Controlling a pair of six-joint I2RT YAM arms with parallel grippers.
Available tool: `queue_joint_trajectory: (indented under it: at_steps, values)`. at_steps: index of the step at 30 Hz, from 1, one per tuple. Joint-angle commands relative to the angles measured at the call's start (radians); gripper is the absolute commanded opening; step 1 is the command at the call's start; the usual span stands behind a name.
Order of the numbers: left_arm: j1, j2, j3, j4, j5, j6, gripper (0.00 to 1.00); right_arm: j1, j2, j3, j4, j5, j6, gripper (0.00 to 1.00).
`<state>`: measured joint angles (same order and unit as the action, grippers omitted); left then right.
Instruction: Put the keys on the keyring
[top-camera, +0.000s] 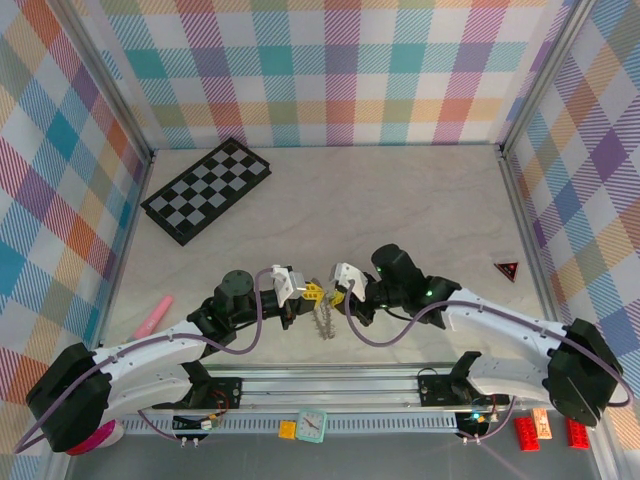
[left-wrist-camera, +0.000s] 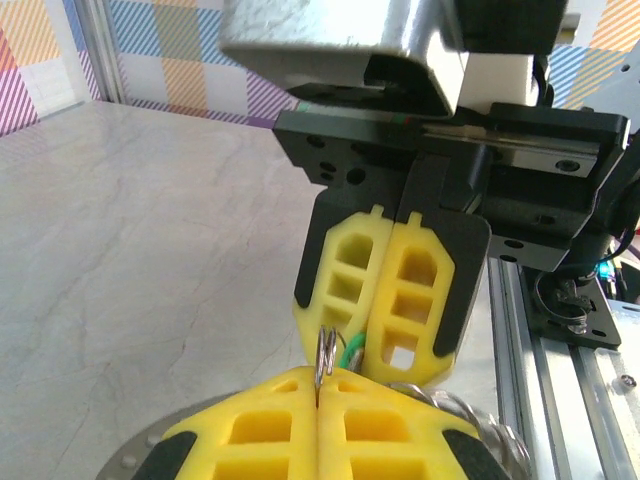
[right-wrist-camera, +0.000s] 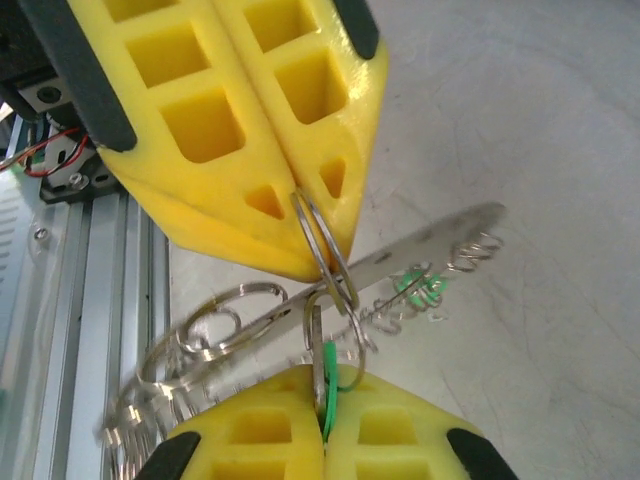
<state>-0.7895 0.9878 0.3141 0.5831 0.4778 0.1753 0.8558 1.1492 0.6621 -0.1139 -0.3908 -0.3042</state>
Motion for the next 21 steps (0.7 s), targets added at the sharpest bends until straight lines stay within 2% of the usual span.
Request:
queue_joint_trajectory:
  at_steps: [1, 3, 7, 10, 15, 21]
  values:
    - [-0.007, -0.002, 0.005, 0.104, 0.001, 0.000, 0.00, 0.016, 0.029, 0.041, -0.089, -0.070, -0.042, 0.00]
    - [-0.010, -0.002, 0.007, 0.093, 0.005, 0.008, 0.00, 0.015, 0.020, 0.041, -0.083, -0.062, -0.044, 0.04]
    - [-0.013, 0.000, 0.008, 0.064, 0.011, 0.025, 0.00, 0.012, -0.039, 0.022, -0.076, -0.023, -0.042, 0.27]
    - [-0.014, 0.000, 0.008, 0.058, 0.015, 0.033, 0.00, 0.000, -0.099, -0.002, -0.092, -0.018, -0.049, 0.36]
    - [-0.014, 0.010, 0.011, 0.063, 0.036, 0.037, 0.00, -0.003, -0.162, -0.020, -0.088, -0.036, -0.072, 0.39]
    - [-0.016, 0.025, 0.013, 0.075, 0.063, 0.038, 0.00, -0.004, -0.173, -0.057, 0.098, -0.019, -0.026, 0.33]
